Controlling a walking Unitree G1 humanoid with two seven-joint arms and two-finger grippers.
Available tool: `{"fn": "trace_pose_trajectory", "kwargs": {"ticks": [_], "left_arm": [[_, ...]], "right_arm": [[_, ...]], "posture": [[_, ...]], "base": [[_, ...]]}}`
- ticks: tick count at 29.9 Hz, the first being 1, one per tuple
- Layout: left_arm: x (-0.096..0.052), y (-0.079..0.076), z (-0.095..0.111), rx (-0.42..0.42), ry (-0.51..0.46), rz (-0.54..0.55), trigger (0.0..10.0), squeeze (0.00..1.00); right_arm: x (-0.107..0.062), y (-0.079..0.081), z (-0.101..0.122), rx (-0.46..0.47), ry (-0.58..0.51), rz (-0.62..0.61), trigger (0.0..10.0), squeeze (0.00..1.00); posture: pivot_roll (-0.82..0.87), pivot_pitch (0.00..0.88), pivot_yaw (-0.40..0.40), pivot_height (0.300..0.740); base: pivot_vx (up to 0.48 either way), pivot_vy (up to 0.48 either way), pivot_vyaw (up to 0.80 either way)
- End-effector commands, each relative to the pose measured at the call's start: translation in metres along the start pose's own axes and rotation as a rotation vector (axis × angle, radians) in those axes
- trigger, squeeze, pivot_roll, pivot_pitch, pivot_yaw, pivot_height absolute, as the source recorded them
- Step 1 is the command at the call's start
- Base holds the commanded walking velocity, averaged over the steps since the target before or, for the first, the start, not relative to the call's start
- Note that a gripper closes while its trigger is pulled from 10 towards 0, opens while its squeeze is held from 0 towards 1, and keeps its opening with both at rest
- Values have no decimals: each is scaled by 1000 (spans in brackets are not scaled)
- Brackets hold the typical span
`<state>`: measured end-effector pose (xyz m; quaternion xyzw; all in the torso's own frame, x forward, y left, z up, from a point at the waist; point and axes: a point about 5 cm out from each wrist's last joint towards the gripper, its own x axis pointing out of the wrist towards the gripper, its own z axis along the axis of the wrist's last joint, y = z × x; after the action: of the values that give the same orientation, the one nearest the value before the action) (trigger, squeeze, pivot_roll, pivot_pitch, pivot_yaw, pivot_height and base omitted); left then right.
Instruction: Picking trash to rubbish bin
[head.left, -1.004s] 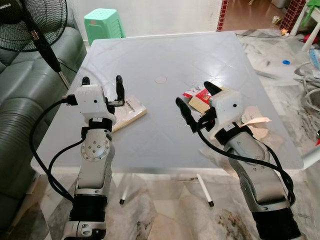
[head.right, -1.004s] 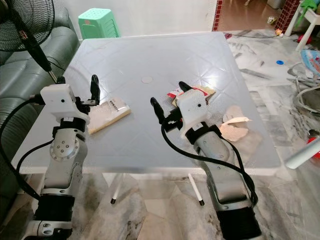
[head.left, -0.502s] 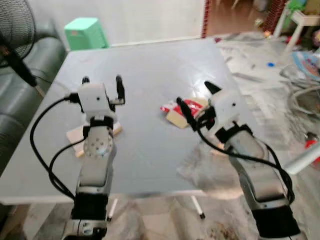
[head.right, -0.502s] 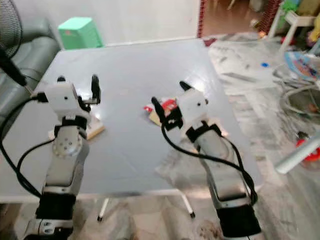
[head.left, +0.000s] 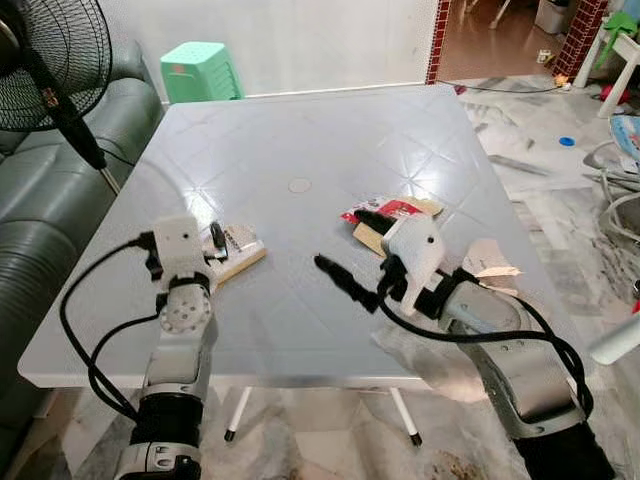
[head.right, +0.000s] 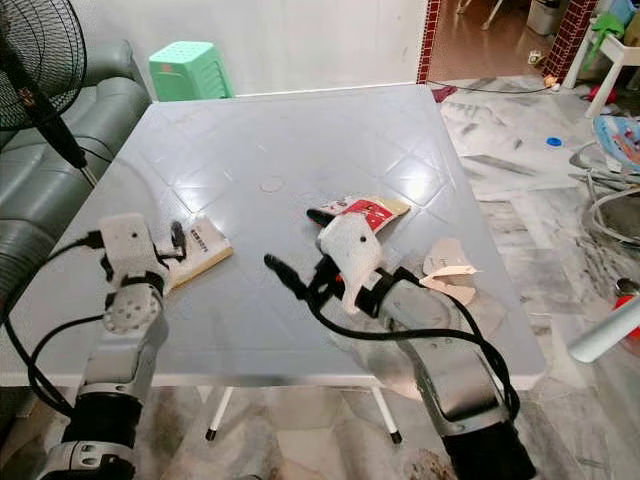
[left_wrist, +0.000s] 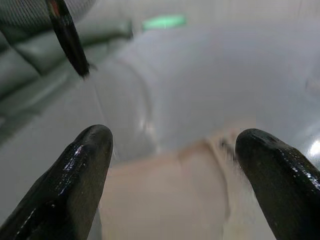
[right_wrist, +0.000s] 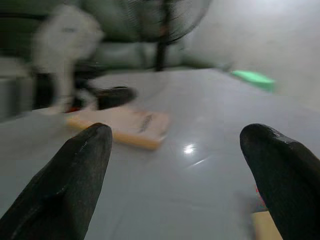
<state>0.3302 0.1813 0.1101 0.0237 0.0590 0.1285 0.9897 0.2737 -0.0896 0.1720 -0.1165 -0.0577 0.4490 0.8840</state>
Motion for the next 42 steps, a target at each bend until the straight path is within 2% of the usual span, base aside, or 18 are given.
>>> {"fn": "trace_pose_trajectory", "kwargs": {"ticks": [1, 4, 5, 9, 14, 15, 25, 29, 37, 39, 42], "left_arm": [[3, -1, -3, 18, 47, -26, 10000, 0], [2, -2, -7, 27, 67, -46, 10000, 0], [2, -5, -10, 30, 85, -84, 10000, 0], [-1, -8, -14, 69, 126, -153, 10000, 0], [-5, -8, -19, 72, 154, -170, 10000, 0], [-11, -10, -24, 67, 179, -175, 10000, 0], [-28, -16, -34, 64, 234, -202, 10000, 0], [-45, -7, -37, 64, 258, -206, 10000, 0], [-66, 14, -39, 87, 278, -157, 10000, 0], [-67, 16, -38, 92, 270, -149, 10000, 0], [-64, 17, -26, 117, 191, -135, 10000, 0]], "right_arm": [[1, 9, 3, 3, -6, 68, 10000, 376], [0, 11, 3, 4, -4, 75, 10000, 369], [0, 12, 2, 5, 2, 82, 10000, 333], [-1, 15, 0, 0, 21, 102, 10000, 318], [-2, 16, -1, -9, 31, 115, 10000, 302], [-1, 16, -1, -11, 32, 117, 10000, 290], [-1, 17, -2, -18, 40, 130, 10000, 267], [-2, 16, -4, -19, 45, 132, 10000, 251], [1, 17, -6, -19, 46, 141, 10000, 231], [1, 17, -6, -20, 46, 141, 10000, 227], [3, 17, -6, -22, 43, 140, 10000, 212]], "posture": [[-82, 67, 69, 740], [-82, 68, 70, 740], [-82, 68, 70, 740], [-79, 69, 69, 740], [-75, 67, 67, 740], [-71, 64, 66, 740], [-69, 58, 63, 740], [-58, 53, 63, 740], [-30, 50, 57, 740], [-29, 50, 56, 740], [-29, 48, 54, 740]], "base": [[0, 0, 0], [0, 0, 0], [0, 0, 0], [0, 0, 0], [0, 0, 0], [0, 0, 0], [0, 0, 0], [0, 0, 0], [0, 0, 0], [0, 0, 0], [0, 0, 0]]}}
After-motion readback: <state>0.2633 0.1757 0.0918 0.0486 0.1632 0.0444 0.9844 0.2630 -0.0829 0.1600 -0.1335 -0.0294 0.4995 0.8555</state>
